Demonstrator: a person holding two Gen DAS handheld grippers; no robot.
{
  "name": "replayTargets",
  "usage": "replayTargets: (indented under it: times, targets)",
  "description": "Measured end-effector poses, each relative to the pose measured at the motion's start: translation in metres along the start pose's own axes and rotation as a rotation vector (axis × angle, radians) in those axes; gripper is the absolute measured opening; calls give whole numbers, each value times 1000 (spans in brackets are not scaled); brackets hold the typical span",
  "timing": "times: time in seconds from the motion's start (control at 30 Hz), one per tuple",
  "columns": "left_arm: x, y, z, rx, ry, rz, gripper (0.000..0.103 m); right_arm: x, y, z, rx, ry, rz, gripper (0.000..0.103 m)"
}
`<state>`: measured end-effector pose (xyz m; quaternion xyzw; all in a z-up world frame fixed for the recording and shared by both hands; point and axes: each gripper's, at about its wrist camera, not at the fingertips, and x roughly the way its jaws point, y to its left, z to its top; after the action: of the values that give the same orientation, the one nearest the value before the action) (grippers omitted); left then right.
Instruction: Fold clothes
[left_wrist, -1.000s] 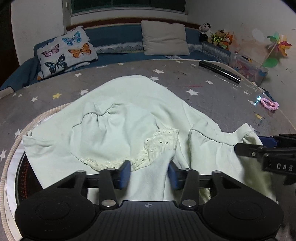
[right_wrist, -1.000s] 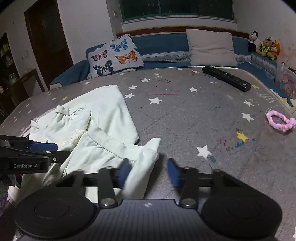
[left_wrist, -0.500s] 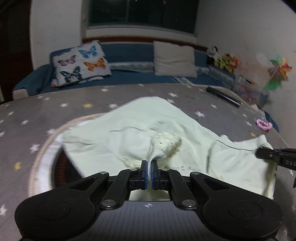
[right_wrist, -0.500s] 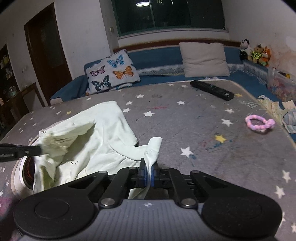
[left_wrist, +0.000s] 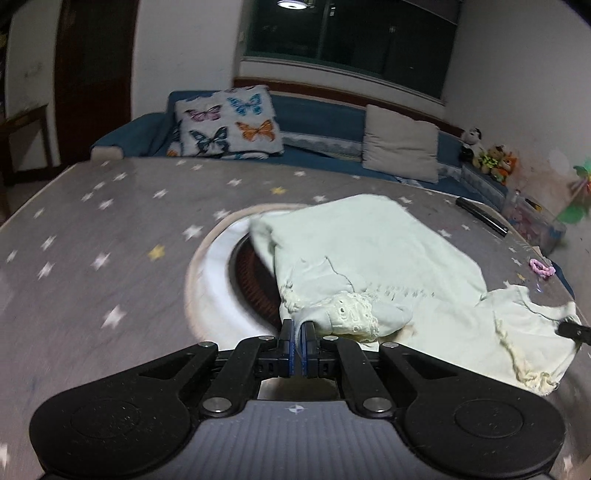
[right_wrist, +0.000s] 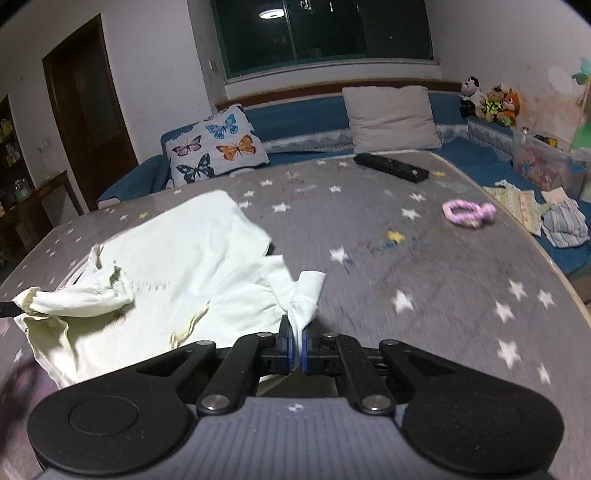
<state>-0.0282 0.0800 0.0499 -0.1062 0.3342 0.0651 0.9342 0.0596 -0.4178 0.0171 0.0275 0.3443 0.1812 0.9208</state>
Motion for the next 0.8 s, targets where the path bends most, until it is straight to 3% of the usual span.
replayTargets:
  times: [0.27,0.33,0.4,0.47,0.53,0.8]
  targets:
    - [-29,27,-33,-3,48,54,5,-33,-4,-31,-8,90,-22,8]
    - [-33,25,-34,22,39,50,6,-38,-5,-34,-12,102,-38,19]
    - [-34,17,-33,57,24,34,9,-40,-6,-30,-22,80,-67,20]
    - [-31,5,-32,100,12,5,25,-39,-7,-24,-28,60,-83,23]
    - [-26,-10,-29,148,1,-15,39,-35,-5,-17,-35,43,-78,39]
    - [14,-72,-23,361,-8,-109,51,6,12,-5,-91,67,-26,43]
